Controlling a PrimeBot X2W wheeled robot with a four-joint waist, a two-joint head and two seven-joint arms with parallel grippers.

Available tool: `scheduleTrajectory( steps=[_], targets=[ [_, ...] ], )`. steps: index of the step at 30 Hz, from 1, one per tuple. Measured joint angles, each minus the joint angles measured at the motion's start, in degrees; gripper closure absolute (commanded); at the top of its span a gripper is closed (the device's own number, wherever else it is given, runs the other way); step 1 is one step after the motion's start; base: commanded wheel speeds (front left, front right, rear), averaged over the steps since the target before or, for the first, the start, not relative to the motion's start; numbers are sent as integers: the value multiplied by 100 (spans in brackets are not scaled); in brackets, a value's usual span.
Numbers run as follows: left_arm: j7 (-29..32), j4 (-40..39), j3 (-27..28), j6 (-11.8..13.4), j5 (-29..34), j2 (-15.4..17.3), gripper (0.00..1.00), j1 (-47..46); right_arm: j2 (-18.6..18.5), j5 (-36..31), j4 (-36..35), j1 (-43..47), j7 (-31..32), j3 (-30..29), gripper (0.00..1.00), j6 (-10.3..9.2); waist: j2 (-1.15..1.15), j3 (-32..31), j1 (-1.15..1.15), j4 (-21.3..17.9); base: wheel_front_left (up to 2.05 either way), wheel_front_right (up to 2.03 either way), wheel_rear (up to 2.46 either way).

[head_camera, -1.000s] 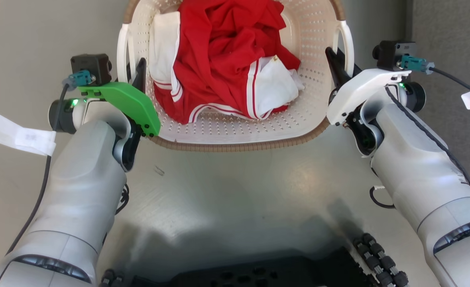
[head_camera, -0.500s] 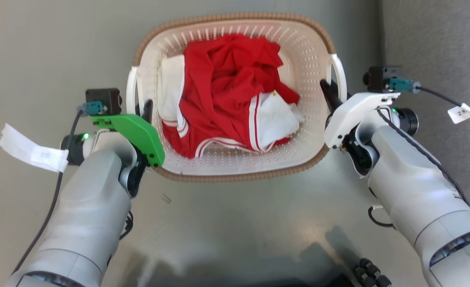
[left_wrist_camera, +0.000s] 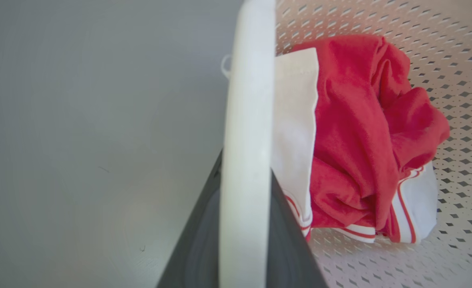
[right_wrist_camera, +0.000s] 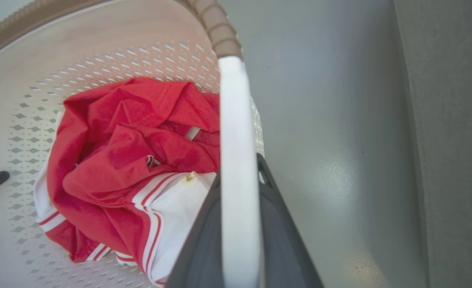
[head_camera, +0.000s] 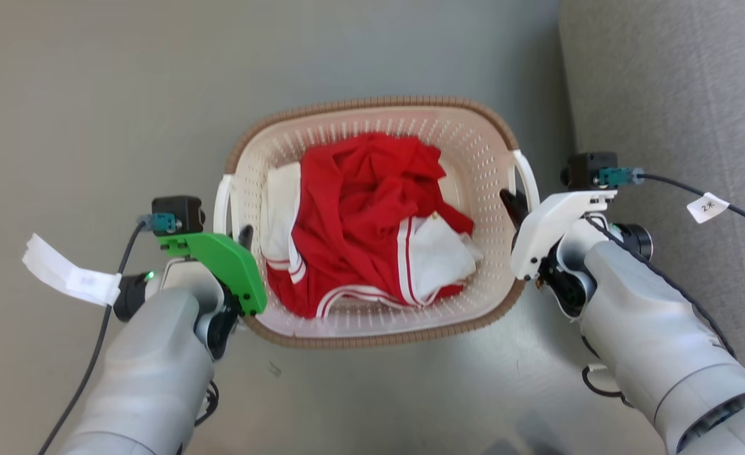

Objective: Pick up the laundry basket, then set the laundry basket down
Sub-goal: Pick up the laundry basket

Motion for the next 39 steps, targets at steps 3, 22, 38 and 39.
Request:
scheduleTrajectory(
  steps=[3,22,38,39],
  targets=[
    [94,0,-59,0,-76,1,100,110,0,88,10,88,151,51,100,0,0,-233,0,1,0,0,0],
    [848,48,-426,0,-697,40,100,809,-7,543,33,699,1109,442,100,-2,0,-1629,0,1,0,0,0],
    [1226,65,-716,60,-1017,63,100,1340,-29,873,-22,1286,1605,726,100,-15,0,-2647,0,-34,0,0,0],
    [1254,62,-727,64,-1037,64,100,1355,-31,898,-22,1301,1627,736,100,-16,0,-2690,0,-37,0,0,0]
  ],
)
